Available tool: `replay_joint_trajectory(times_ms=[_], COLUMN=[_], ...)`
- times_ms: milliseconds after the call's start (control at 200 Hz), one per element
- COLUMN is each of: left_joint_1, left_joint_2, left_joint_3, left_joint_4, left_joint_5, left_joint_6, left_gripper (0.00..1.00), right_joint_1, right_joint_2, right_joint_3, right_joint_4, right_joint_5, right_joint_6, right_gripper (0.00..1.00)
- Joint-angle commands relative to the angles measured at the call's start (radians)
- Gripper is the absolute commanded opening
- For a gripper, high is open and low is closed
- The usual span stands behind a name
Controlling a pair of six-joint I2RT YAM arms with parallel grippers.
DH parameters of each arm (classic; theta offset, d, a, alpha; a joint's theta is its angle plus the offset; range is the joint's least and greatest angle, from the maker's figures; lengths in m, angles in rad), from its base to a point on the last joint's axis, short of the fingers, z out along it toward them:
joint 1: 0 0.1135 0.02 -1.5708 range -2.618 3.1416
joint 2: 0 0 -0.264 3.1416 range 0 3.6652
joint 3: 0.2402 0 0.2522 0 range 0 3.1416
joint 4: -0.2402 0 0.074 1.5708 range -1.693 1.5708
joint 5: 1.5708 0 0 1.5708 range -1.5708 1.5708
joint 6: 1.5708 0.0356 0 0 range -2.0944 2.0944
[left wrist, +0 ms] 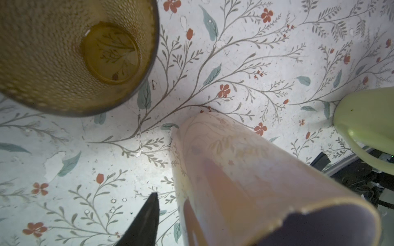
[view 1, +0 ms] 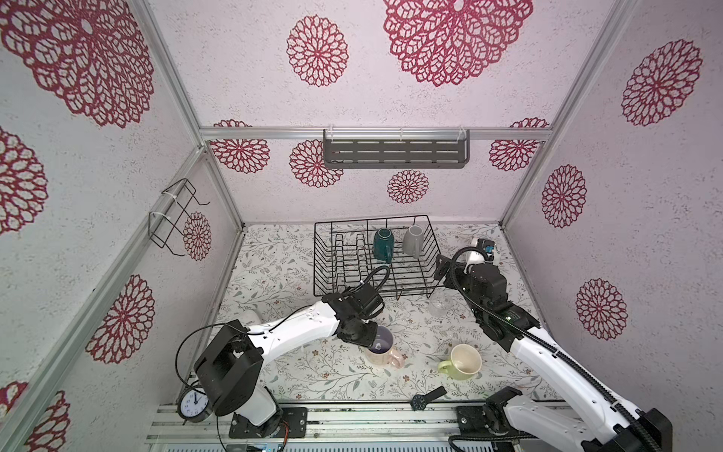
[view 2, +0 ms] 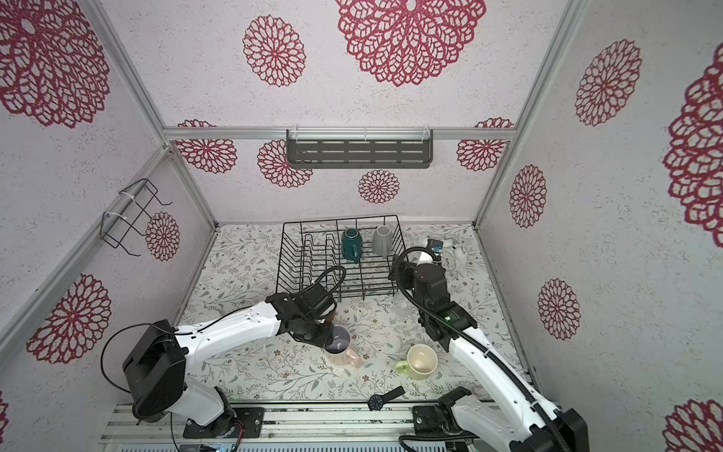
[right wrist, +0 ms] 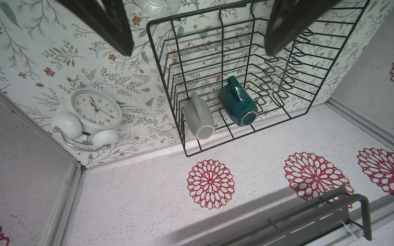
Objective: Load cups into a dish rack
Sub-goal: Pick up the cup from the bottom-center of the table.
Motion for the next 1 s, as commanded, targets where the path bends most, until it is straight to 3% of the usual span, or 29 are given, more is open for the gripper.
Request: replay_joint_trajectory(times_ms=[0, 190, 330, 586, 786, 886, 996], left_joint_1=[-0.011, -0.016, -0.019, -0.017, -0.017, -0.016, -0.014], left_joint_2=[-0.021, -0.035, -0.135, -0.37, -0.528, -0.608, -0.69], left_joint_3=[-0.026, -0.055, -0.1, -0.105, -0.07, -0.154, -0.299], left_joint_4=[-0.014, 0.029, 0.075, 0.117, 0.073, 0.237, 0.557], left_joint_5=[-0.045, -0.051, -0.043, -0.095, -0.313, -0.451, -0.493], left_joint_6=[-0.062, -0.092, -0.073, -0.005, 0.145, 0.226, 0.357], left_gripper=[0.37, 0.16, 0.0, 0.0, 0.0, 0.0, 0.0], right_joint_1=[-0.002, -0.002, -0.006, -0.047, -0.072, -0.072, -0.071], right_joint_2=[-0.001, 0.003, -0.013, 0.052, 0.053, 0.022, 0.022], right_joint_3=[0.041, 0.055, 0.046, 0.13, 0.177, 0.147, 0.137], right_joint_4=[0.04, 0.03, 0.063, 0.006, -0.039, -0.02, -0.026], right_joint_5=[-0.02, -0.056, -0.188, -0.508, -0.712, -0.782, -0.881], right_joint_6=[0.013, 0.005, -0.012, 0.016, 0.005, -0.035, -0.03], right_gripper=[0.99, 0.99, 0.99, 0.99, 0.99, 0.99, 0.99])
